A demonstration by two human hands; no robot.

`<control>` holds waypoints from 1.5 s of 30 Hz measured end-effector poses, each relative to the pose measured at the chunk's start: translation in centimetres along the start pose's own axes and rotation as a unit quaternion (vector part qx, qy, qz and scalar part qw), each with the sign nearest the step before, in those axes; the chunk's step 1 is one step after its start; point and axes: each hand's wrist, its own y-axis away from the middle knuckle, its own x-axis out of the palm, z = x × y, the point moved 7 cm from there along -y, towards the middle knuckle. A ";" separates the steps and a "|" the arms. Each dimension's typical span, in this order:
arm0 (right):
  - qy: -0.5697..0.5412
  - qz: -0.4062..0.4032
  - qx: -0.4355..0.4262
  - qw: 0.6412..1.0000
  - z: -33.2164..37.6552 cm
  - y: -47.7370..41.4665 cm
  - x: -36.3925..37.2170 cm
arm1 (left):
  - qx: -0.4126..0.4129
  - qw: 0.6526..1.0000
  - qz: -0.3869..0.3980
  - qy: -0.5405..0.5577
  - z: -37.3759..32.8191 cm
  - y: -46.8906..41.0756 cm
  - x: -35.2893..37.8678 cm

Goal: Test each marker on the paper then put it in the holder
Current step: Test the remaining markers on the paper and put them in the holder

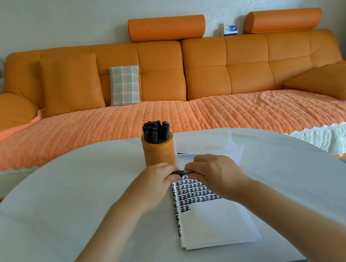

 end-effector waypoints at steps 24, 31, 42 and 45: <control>0.014 0.010 0.012 1.000 0.9 1.3 1.0 | 0.018 1.000 0.019 0.013 1.3 1.1 1.6; -0.123 0.106 0.119 0.979 -0.4 1.0 2.3 | 0.068 0.996 -0.019 -0.056 1.1 1.3 1.3; -0.054 0.046 0.093 0.993 -2.3 1.8 1.0 | -0.050 0.998 -0.036 -0.027 5.9 2.1 0.5; -0.080 0.068 0.124 0.987 -2.3 1.8 1.4 | -0.047 0.996 -0.047 -0.065 5.9 2.3 0.9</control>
